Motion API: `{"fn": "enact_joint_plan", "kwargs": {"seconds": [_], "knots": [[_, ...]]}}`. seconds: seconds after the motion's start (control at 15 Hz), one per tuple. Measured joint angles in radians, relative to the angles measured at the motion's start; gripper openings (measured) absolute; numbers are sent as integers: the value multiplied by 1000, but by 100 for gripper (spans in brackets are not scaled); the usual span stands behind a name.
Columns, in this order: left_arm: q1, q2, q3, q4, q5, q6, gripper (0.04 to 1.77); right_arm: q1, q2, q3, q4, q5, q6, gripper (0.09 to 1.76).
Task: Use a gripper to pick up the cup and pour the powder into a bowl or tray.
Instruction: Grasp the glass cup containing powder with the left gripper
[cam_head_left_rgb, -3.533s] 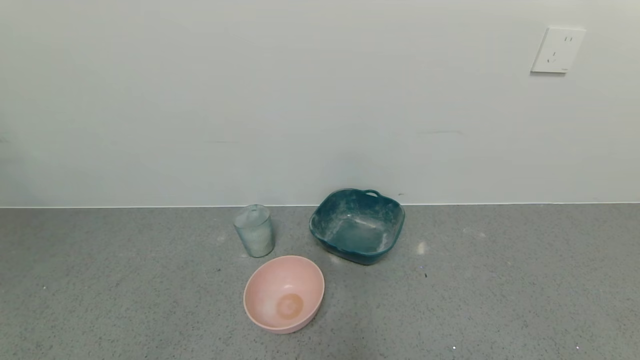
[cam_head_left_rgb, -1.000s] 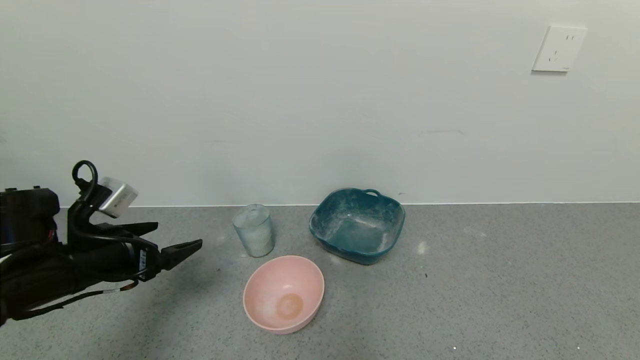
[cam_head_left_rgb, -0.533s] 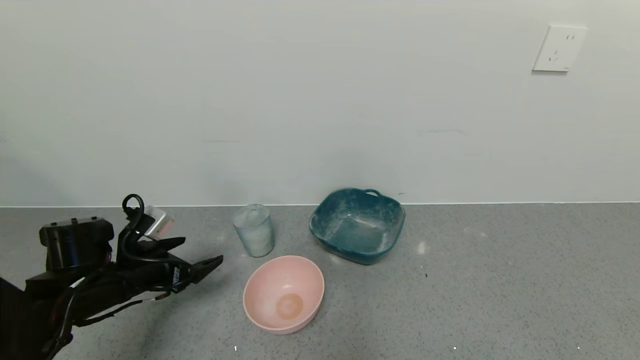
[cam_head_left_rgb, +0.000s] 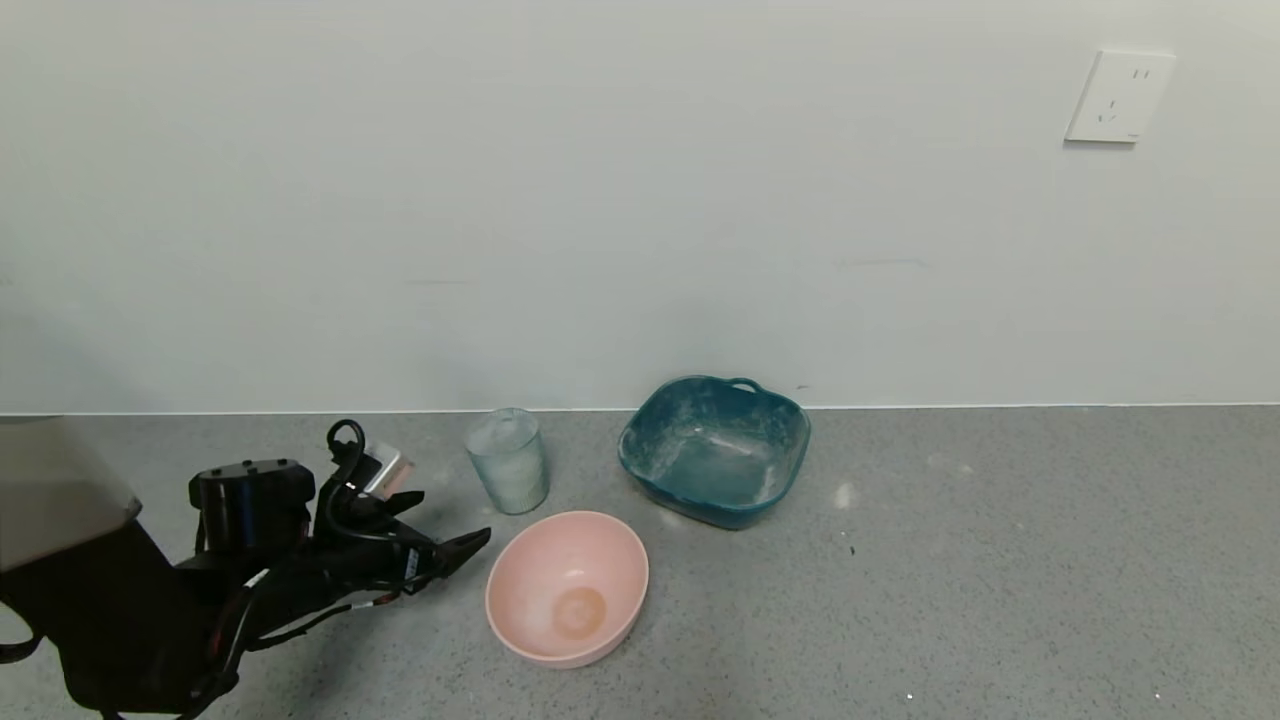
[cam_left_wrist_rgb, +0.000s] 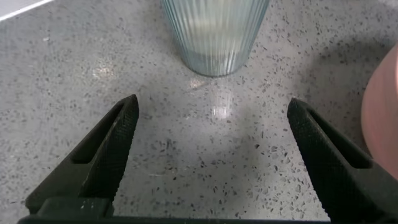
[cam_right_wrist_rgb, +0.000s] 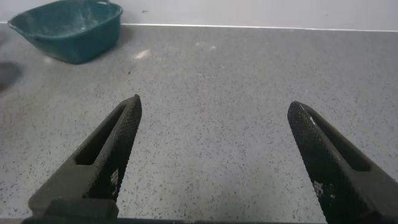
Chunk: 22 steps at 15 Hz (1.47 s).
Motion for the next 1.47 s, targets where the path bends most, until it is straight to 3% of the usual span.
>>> {"fn": "enact_joint_plan", "kwargs": {"seconds": [0.4,0.67,1.47], "knots": [[-25,70,-62,-14,9,-27,172,0,0,0,0,0,0,171],[-35,127,-79,-196,15,-117,172,0,0,0,0,0,0,171],[-66,189,-142,-218,23,-169,172,0,0,0,0,0,0,171]]}}
